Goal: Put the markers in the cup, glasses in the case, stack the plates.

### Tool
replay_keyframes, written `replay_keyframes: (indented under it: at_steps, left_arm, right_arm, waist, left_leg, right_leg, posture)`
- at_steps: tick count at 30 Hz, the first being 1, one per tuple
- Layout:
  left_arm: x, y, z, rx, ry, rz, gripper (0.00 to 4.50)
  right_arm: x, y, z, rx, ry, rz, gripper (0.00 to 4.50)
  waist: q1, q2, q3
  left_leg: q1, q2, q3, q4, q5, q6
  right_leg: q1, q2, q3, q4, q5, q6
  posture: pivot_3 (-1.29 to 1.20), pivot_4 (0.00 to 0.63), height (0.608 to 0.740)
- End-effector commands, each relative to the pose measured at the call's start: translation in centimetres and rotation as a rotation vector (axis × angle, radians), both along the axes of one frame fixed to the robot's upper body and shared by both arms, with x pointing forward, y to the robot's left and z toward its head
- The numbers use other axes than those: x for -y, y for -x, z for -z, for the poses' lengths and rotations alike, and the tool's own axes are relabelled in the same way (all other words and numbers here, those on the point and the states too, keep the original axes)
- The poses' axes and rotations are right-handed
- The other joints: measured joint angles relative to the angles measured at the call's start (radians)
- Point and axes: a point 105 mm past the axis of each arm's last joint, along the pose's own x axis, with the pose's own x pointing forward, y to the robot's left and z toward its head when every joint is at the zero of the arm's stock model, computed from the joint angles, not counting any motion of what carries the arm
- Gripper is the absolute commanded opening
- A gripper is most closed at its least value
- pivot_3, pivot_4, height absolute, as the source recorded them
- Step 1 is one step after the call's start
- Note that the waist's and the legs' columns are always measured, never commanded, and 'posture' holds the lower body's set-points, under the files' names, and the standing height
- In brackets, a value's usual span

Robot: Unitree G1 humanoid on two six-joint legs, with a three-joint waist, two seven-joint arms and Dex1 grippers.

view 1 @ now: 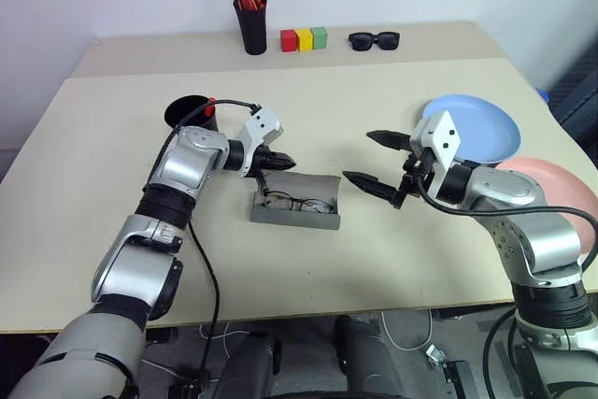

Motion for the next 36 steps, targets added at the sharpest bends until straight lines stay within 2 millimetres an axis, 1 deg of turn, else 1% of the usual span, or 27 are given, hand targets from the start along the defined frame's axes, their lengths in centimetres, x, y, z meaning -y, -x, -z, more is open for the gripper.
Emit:
replay_keyframes:
  at_steps: [1, 5, 7, 8, 11, 12, 13, 14, 15, 17, 19, 20, 22, 25, 28, 31, 36]
  left_arm:
    - [-0.4, 2.2, 0.5, -0.04, -0.038, 0.063, 0.06]
    - [-1.2, 4.2, 1.4, -0.048, -0.067, 0.068, 0.06]
    - [-1.6, 4.9, 1.8, -0.018, -0.082, 0.068, 0.06]
    - [-1.7, 4.7, 1.6, 0.022, -0.067, 0.044, 0.06]
    - [-1.7, 3.4, 0.2, 0.057, 0.042, -0.051, 0.06]
    - [-1.4, 2.8, -1.1, 0.088, 0.111, -0.071, 0.06]
    - [-1.2, 2.3, -2.6, 0.12, 0.186, -0.088, 0.29]
    - [-1.2, 2.1, -3.6, 0.131, 0.233, -0.094, 0.59]
    - [-1.2, 2.0, -4.1, 0.133, 0.259, -0.095, 0.88]
    - [-1.3, 2.1, -5.2, 0.171, 0.294, -0.078, 1.94]
    - [-1.5, 2.7, -6.5, 0.196, 0.361, -0.031, 2.88]
    - [-1.7, 2.9, -6.9, 0.204, 0.384, -0.013, 3.46]
    - [-2.0, 3.4, -7.2, 0.215, 0.409, 0.018, 4.47]
    - [-3.4, 4.5, -7.3, 0.201, 0.451, 0.062, 4.47]
    - [-3.9, 5.1, -7.2, 0.182, 0.475, 0.083, 4.47]
    - [-4.3, 5.8, -7.7, 0.166, 0.514, 0.138, 4.47]
    - [-4.1, 5.8, -7.9, 0.155, 0.537, 0.188, 4.47]
  right_arm:
    - [0.0, 0.1, -1.0, 0.061, 0.006, -0.001, 4.5]
    - [-0.1, 0.0, -1.1, 0.068, 0.005, -0.002, 4.5]
    - [-0.2, 0.0, -1.1, 0.069, 0.005, -0.002, 4.5]
    - [-0.2, -0.1, -1.0, 0.072, 0.007, -0.002, 4.5]
    - [-0.3, -0.2, -1.0, 0.08, 0.007, -0.006, 4.5]
    - [-0.2, -0.4, -1.2, 0.088, 0.003, 0.009, 4.5]
    - [0.1, -0.8, -1.4, 0.097, 0.001, 0.031, 4.5]
    - [0.5, -1.1, -1.5, 0.105, 0.005, 0.051, 4.5]
    - [0.8, -1.3, -1.6, 0.109, 0.009, 0.064, 4.5]
    - [1.9, -1.8, -1.9, 0.136, 0.028, 0.121, 4.5]
    - [4.2, -2.5, -2.3, 0.149, 0.03, 0.23, 4.5]
    - [5.3, -2.6, -2.2, 0.144, 0.039, 0.276, 4.5]
    - [6.8, -2.6, -1.8, 0.129, 0.06, 0.339, 4.5]
    - [10.5, -1.5, -0.3, 0.06, 0.148, 0.503, 4.5]
    - [12.4, -0.5, 0.2, 0.021, 0.186, 0.582, 4.5]
    - [15.6, 0.8, 0.8, -0.049, 0.235, 0.722, 4.5]
    - [17.7, 2.5, 2.2, -0.128, 0.278, 0.811, 4.5]
  waist:
    - [0.0, 0.0, 0.0]
    - [0.002, 0.0, 0.0]
    - [0.004, 0.0, 0.0]
    - [0.004, 0.0, 0.0]
    - [0.008, 0.0, 0.0]
    - [0.008, 0.0, 0.0]
    - [0.008, 0.0, 0.0]
    - [0.008, 0.0, 0.0]
    - [0.007, 0.0, 0.0]
    - [0.006, 0.0, 0.0]
    - [0.004, 0.0, 0.0]
    - [0.006, 0.0, 0.0]
    - [0.008, 0.0, 0.0]
    - [0.01, 0.0, 0.0]
    - [0.008, 0.0, 0.0]
    - [0.008, 0.0, 0.0]
    - [0.008, 0.0, 0.0]
  left_leg:
    - [0.0, 0.0, 0.0, 0.0, 0.0, 0.0]
    - [0.0, 0.0, 0.0, 0.0, 0.0, 0.0]
    - [0.001, 0.0, 0.0, 0.0, 0.0, 0.0]
    - [0.001, 0.0, 0.0, 0.0, 0.0, 0.0]
    - [0.001, 0.0, -0.001, 0.0, 0.0, 0.0]
    - [0.001, 0.0, -0.001, 0.0, 0.0, 0.0]
    - [0.001, 0.0, -0.001, 0.0, 0.0, 0.0]
    - [0.001, 0.0, -0.001, 0.001, 0.0, 0.0]
    - [0.001, 0.0, -0.001, 0.001, 0.0, 0.0]
    - [0.0, 0.0, -0.001, 0.001, 0.0, 0.0]
    - [0.001, 0.0, 0.0, 0.0, 0.0, 0.0]
    - [0.001, 0.0, 0.0, 0.0, 0.0, 0.0]
    - [0.0, 0.0, 0.0, 0.0, 0.0, 0.0]
    - [0.0, 0.0, 0.0, 0.0, 0.0, 0.0]
    - [-0.001, 0.0, 0.0, 0.0, 0.0, 0.0]
    - [0.0, 0.0, 0.0, 0.001, 0.0, 0.0]
    - [0.003, 0.0, 0.0, 0.001, 0.0, 0.0]
  right_leg:
    - [0.0, 0.0, 0.0, 0.0, 0.0, 0.0]
    - [0.0, 0.0, 0.0, 0.001, 0.0, 0.0]
    - [0.0, 0.0, 0.0, 0.001, 0.0, 0.0]
    - [0.0, 0.0, 0.0, 0.001, 0.0, 0.0]
    - [0.001, 0.0, 0.0, 0.001, 0.0, 0.0]
    - [0.001, 0.0, 0.0, 0.001, 0.0, 0.0]
    - [0.001, 0.0, 0.0, 0.001, 0.0, 0.0]
    - [0.001, 0.0, 0.0, 0.001, 0.0, 0.0]
    - [0.001, 0.0, 0.0, 0.001, 0.0, 0.0]
    - [0.0, 0.0, 0.0, 0.001, 0.0, 0.0]
    - [0.0, 0.0, 0.0, 0.001, 0.0, 0.0]
    - [0.0, 0.0, 0.0, 0.0, 0.0, 0.0]
    - [0.0, 0.0, 0.0, 0.0, 0.0, 0.0]
    - [0.0, 0.0, 0.0, 0.0, 0.0, 0.0]
    - [0.0, -0.001, 0.0, 0.0, 0.0, 0.0]
    - [0.001, -0.001, 0.0, 0.001, 0.0, 0.0]
    - [0.004, 0.0, 0.0, 0.0, 0.0, 0.0]
  posture:
    - [0.0, 0.15, 0.74]
    - [0.0, 0.15, 0.74]
    - [0.0, 0.15, 0.74]
    - [0.0, 0.15, 0.74]
    - [0.0, 0.15, 0.74]
    - [0.0, 0.15, 0.74]
    - [0.0, 0.15, 0.74]
    - [0.0, 0.15, 0.74]
    - [0.0, 0.15, 0.74]
    - [0.0, 0.15, 0.74]
    - [0.0, 0.15, 0.74]
    - [0.0, 0.15, 0.74]
    - [0.0, 0.15, 0.74]
    - [0.0, 0.15, 0.74]
    - [0.0, 0.15, 0.74]
    - [0.0, 0.15, 0.74]
    - [0.0, 0.15, 0.74]
